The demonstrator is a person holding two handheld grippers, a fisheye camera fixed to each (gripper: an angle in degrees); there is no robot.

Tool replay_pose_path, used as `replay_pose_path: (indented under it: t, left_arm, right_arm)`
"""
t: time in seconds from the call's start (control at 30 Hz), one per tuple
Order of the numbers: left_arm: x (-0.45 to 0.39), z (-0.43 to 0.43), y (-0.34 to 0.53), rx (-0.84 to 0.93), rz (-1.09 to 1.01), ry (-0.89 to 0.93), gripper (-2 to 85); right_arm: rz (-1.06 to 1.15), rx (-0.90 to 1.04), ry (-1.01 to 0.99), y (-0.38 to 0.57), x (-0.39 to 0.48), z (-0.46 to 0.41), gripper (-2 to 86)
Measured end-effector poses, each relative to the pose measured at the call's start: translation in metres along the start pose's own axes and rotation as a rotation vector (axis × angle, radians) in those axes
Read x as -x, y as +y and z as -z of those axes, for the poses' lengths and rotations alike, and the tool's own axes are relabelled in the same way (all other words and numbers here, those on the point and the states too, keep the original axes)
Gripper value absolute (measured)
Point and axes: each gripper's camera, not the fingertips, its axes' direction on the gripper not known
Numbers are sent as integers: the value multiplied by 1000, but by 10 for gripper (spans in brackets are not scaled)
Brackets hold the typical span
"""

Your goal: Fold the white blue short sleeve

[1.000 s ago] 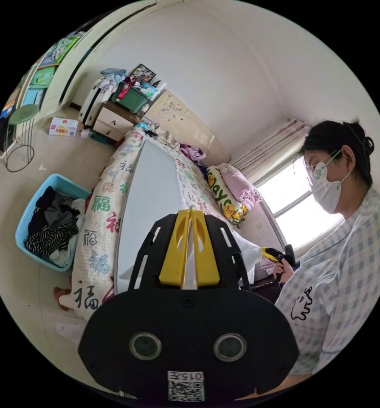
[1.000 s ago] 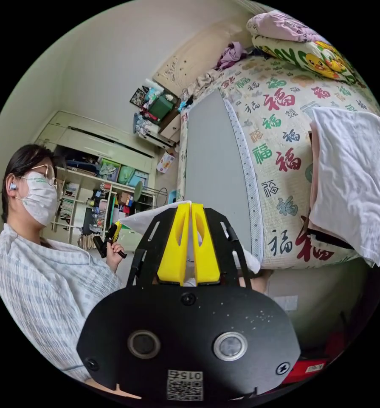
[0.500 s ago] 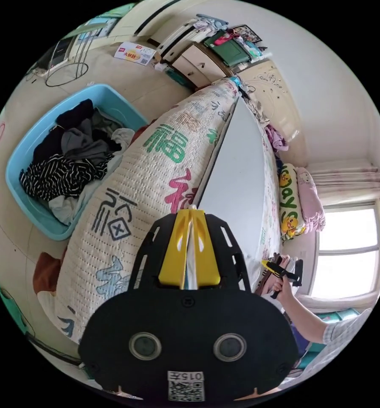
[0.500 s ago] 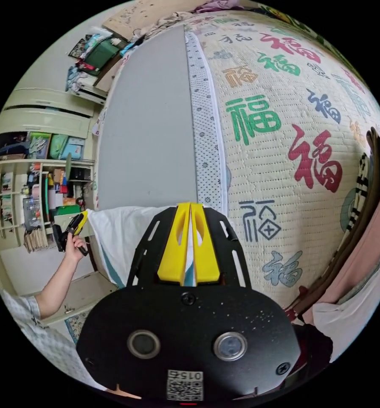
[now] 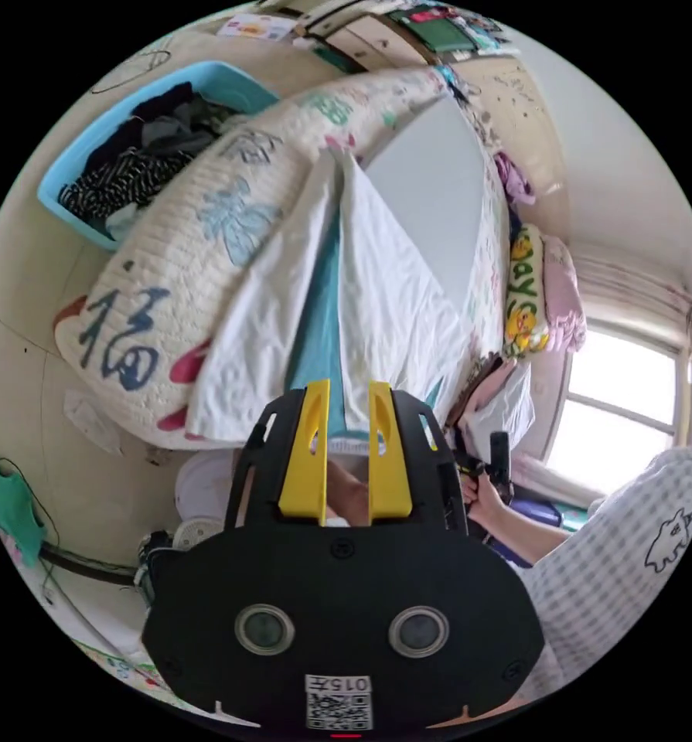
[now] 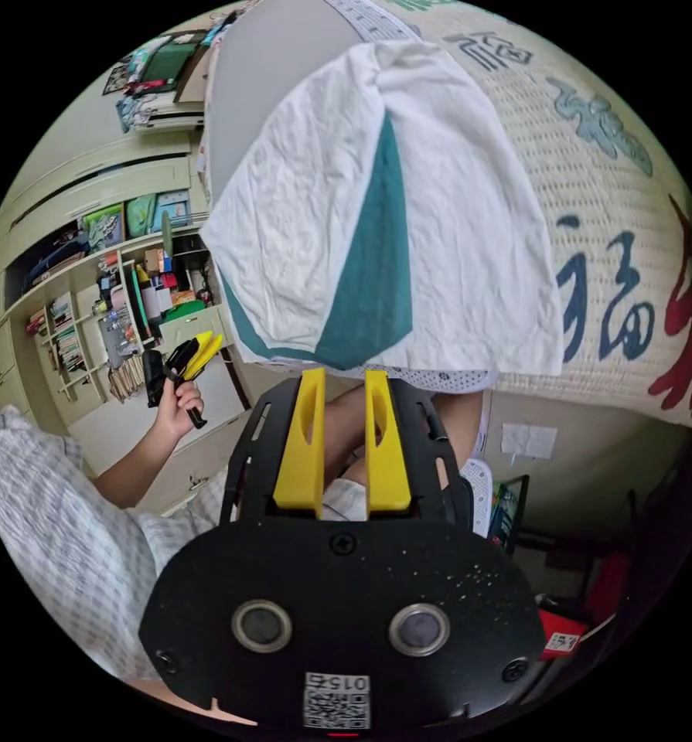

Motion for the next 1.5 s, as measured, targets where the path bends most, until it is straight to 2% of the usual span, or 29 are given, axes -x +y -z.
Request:
replay_pose_path:
  t: [0.07, 0.13, 0.27, 0.43, 0.6, 0.87, 1.1, 1.27, 1.33, 1.5]
  left_arm:
    - [0, -17, -5, 58, -19, -50, 83]
    - [8, -30, -13, 81, 5, -13, 82]
    - [20, -33, -24, 54, 67, -19, 66]
    - [37, -29, -32, -1, 154, 73, -2]
    - [45, -19, -33, -26, 190, 93, -2]
    - [41, -31, -48, 5, 176, -14, 59]
    - [34, -34, -49, -16, 200, 5, -2]
    - [18, -10, -49, -104, 207, 122, -7]
    - [3, 8, -58, -210, 201, 245, -8]
    - [-51, 31, -121, -347, 47, 425, -9]
  right_arm:
    - [-18, 12, -6, -1, 5, -18, 86]
    - [-13, 8, -20, -2, 14, -32, 82]
    - [-22, -1, -91, -4, 29, -55, 58]
    - [-37, -26, -153, 4, 35, -70, 8]
    - [-25, -50, -237, 16, 44, -77, -3]
    - [3, -30, -251, 16, 57, -96, -4]
    - [13, -23, -261, 14, 68, -109, -4]
    - [21, -60, -320, 9, 77, -100, -5]
    - [29, -109, -357, 4, 84, -86, -5]
    - [78, -343, -413, -60, 129, -8, -5]
